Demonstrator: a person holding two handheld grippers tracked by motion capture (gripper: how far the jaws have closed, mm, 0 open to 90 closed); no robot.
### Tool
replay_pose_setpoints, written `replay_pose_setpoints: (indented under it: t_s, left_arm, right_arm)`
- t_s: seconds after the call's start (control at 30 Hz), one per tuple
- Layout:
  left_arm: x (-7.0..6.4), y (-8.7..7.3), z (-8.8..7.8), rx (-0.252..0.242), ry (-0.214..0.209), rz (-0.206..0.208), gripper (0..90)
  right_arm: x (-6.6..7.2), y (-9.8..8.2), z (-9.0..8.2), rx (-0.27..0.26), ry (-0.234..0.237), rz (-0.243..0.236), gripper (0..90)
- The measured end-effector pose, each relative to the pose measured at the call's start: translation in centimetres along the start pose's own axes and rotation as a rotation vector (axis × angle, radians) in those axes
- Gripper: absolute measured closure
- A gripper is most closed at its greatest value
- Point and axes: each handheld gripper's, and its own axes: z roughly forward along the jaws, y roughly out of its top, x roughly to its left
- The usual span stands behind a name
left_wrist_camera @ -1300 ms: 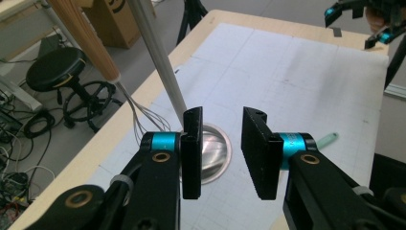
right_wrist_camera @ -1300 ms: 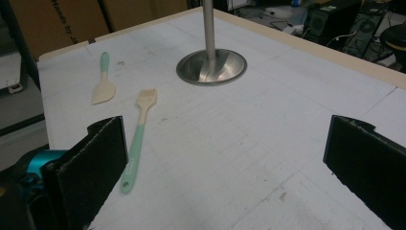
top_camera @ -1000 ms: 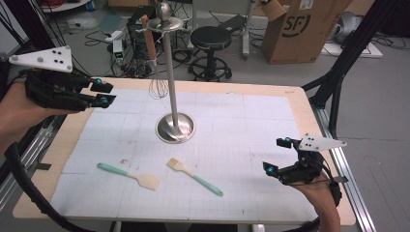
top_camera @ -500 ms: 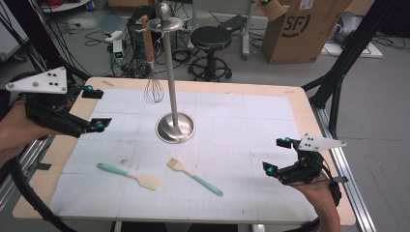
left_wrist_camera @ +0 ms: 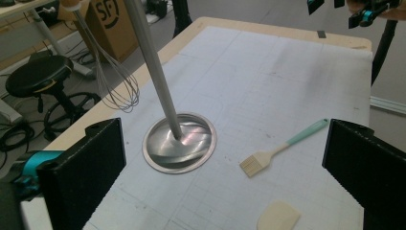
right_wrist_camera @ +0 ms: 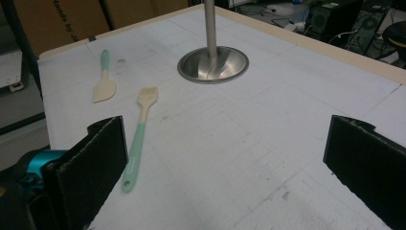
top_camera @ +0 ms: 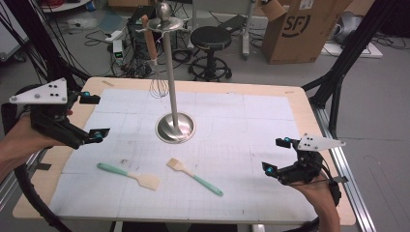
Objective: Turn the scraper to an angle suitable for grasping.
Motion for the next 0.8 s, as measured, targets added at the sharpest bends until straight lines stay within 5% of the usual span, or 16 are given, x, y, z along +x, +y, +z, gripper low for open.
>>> replay_pose_setpoints:
  t_s: [0.47,0.8]
  left_arm:
    - [0.6,-2.0,0.8,0.042,0.004,-0.014,1.6]
    - [0.9,-3.6,1.9,0.119,-0.005,-0.007,1.7]
  right_arm:
    - [0.0,-0.1,-0.1,0.002,-0.004,-0.001,0.0]
    - [-0.2,-0.3,-0.2,0.004,-0.004,0.006,0.0]
